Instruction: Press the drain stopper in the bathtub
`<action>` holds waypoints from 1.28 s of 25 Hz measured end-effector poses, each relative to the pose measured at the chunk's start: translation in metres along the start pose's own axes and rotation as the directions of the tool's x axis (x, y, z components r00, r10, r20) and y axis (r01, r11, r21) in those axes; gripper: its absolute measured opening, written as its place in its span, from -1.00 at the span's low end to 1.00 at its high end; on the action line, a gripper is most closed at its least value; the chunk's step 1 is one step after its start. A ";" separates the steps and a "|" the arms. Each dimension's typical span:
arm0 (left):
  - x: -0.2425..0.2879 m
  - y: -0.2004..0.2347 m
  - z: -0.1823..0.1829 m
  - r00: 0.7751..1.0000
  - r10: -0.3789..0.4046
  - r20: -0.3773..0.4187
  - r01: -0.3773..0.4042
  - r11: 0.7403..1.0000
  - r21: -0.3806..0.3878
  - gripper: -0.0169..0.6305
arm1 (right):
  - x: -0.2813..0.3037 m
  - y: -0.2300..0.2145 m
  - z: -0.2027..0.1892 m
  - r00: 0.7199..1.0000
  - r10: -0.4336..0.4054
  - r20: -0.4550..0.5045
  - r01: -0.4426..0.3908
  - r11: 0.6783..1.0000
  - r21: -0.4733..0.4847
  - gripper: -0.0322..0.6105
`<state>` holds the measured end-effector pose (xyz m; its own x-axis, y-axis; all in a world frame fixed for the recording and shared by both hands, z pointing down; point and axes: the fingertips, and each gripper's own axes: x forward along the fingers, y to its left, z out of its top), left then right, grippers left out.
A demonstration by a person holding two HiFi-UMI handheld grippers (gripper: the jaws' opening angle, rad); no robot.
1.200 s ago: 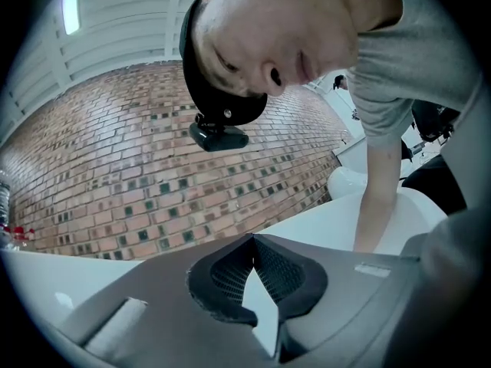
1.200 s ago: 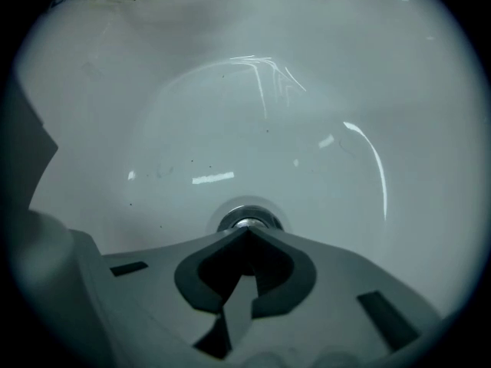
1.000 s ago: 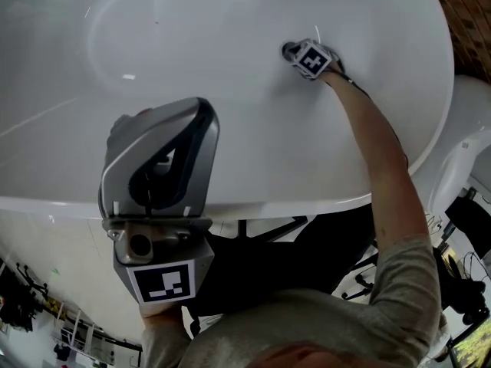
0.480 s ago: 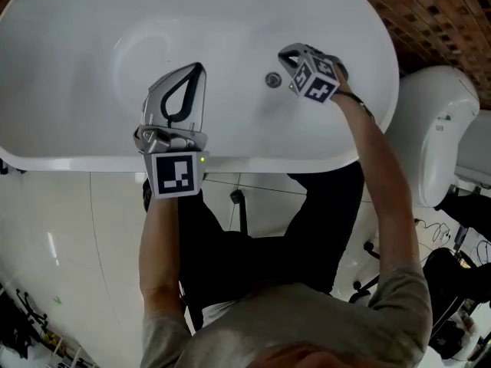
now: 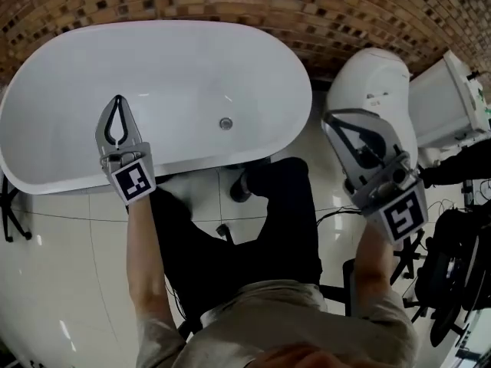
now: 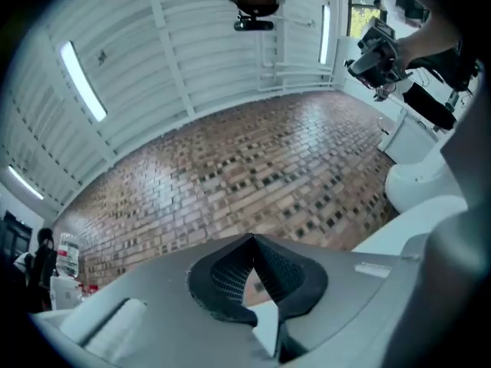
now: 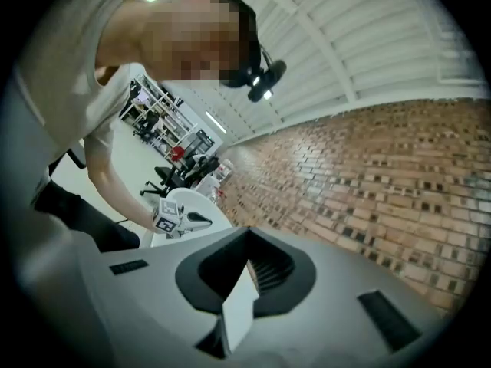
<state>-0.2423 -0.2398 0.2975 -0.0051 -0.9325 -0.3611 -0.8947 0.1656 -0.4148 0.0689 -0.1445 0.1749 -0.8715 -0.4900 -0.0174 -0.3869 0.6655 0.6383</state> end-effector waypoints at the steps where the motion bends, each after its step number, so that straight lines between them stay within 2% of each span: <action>1: -0.007 0.002 0.034 0.998 -0.006 0.059 0.006 1.000 0.006 -0.93 | -0.021 0.003 0.021 0.999 -0.017 0.048 0.017 1.000 -0.002 -0.89; 4: -0.036 -0.002 0.133 0.972 -0.079 0.219 0.069 0.996 0.053 -0.93 | -0.065 0.009 0.071 0.985 -0.065 0.160 0.066 0.998 -0.001 -0.89; 8: -0.088 -0.006 0.244 0.906 -0.179 0.382 0.159 0.984 0.085 -0.93 | -0.101 0.018 0.120 0.964 -0.104 0.245 0.120 0.992 -0.048 -0.90; 10: -0.115 -0.009 0.282 0.870 -0.229 0.436 0.234 0.971 0.043 -0.93 | -0.117 0.028 0.146 0.949 -0.108 0.296 0.144 0.984 -0.102 -0.89; 13: -0.149 -0.012 0.325 0.824 -0.285 0.489 0.352 0.935 -0.048 -0.93 | -0.141 0.046 0.182 0.921 -0.101 0.375 0.175 0.970 -0.167 -0.89; 16: -0.185 -0.010 0.362 0.793 -0.313 0.522 0.393 0.919 -0.045 -0.93 | -0.160 0.064 0.208 0.901 -0.099 0.422 0.198 0.961 -0.196 -0.89; 18: -0.207 -0.009 0.387 0.763 -0.342 0.548 0.423 0.906 -0.024 -0.93 | -0.171 0.071 0.224 0.884 -0.102 0.456 0.214 0.956 -0.200 -0.89; 20: -0.222 -0.013 0.404 0.741 -0.374 0.558 0.430 0.902 0.035 -0.93 | -0.181 0.075 0.237 0.868 -0.094 0.487 0.222 0.952 -0.213 -0.90; 25: -0.229 -0.021 0.403 0.757 -0.427 0.495 0.400 0.901 0.166 -0.93 | -0.185 0.074 0.242 0.864 -0.096 0.495 0.239 0.942 -0.235 -0.90; 29: -0.230 -0.020 0.399 0.755 -0.432 0.493 0.410 0.898 0.160 -0.93 | -0.184 0.082 0.241 0.856 -0.044 0.515 0.195 0.950 -0.244 -0.89; 32: -0.235 -0.018 0.403 0.725 -0.446 0.525 0.461 0.880 0.111 -0.93 | -0.175 0.091 0.235 0.875 -0.023 0.484 0.188 0.936 -0.297 -0.90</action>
<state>-0.0445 0.1059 0.0533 0.6300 -0.5816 -0.5147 -0.7402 -0.2489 -0.6247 0.1155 0.1339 0.0554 -0.8995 -0.1713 -0.4020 -0.4370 0.3639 0.8226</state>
